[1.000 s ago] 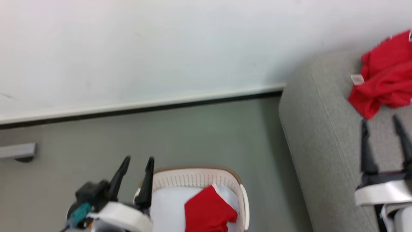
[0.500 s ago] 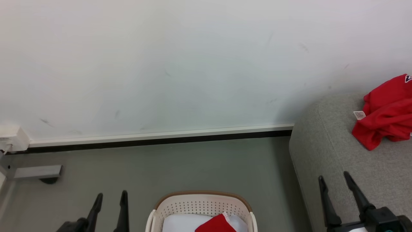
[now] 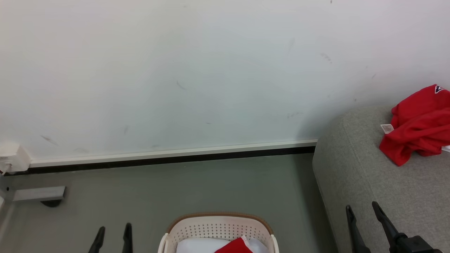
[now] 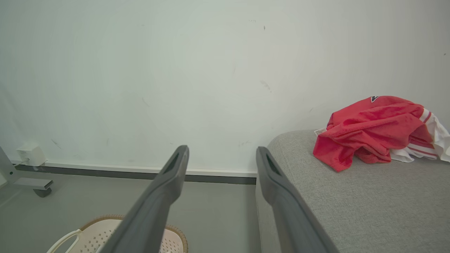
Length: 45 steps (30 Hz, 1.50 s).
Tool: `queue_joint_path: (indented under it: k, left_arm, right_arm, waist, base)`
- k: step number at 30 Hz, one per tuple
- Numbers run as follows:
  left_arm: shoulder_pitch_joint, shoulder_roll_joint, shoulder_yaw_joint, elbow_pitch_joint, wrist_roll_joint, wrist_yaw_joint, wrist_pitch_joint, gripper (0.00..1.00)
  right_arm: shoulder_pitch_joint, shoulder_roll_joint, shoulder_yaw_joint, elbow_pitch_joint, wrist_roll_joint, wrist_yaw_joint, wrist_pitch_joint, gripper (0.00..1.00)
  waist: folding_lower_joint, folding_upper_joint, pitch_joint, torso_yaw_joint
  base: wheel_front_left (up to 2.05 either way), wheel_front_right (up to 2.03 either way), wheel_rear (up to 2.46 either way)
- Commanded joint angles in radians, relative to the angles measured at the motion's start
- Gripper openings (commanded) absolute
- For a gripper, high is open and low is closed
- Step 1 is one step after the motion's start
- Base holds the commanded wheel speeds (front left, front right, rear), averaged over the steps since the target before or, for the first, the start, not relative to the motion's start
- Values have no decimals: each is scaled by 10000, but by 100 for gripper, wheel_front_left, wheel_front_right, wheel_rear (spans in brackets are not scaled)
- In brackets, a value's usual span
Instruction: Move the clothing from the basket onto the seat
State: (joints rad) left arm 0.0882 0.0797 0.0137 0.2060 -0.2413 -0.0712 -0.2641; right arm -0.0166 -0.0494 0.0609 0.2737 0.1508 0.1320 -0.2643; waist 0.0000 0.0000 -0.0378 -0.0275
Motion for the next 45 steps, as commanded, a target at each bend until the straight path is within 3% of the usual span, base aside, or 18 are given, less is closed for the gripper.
queue_joint_path:
  k: [1,19,29,37,45]
  left_arm:
    - [14,-32,97,63,218,-80,-3,100]
    - [-163,-251,122,346,599,-412,-3,100]
    - [-1230,-192,-1488,1851,1001,-566,200,100]
    - [-3297,-221,-3129,3763,1265,-594,1608,100]
    - [-5026,-261,-4479,5884,774,-590,2691,100]
  right_arm:
    - [22,-24,-25,23,68,-27,2,100]
    - [-219,-24,88,-46,13,-27,2,100]
    - [-565,-23,-28,-424,-256,-27,1,100]
    - [-1293,-21,-85,-1159,-727,-27,1,100]
    - [-1858,-18,-272,-2028,-1014,-27,1,100]
  waist:
    - [0,0,0,15]
    - [0,0,179,-140]
    - [0,0,848,-741]
    - [0,0,2409,-1129]
    - [0,0,3739,-1424]
  base:
    - [0,0,0]
    - [0,0,0]
    - [0,0,0]
    - [0,0,0]
    - [0,0,0]
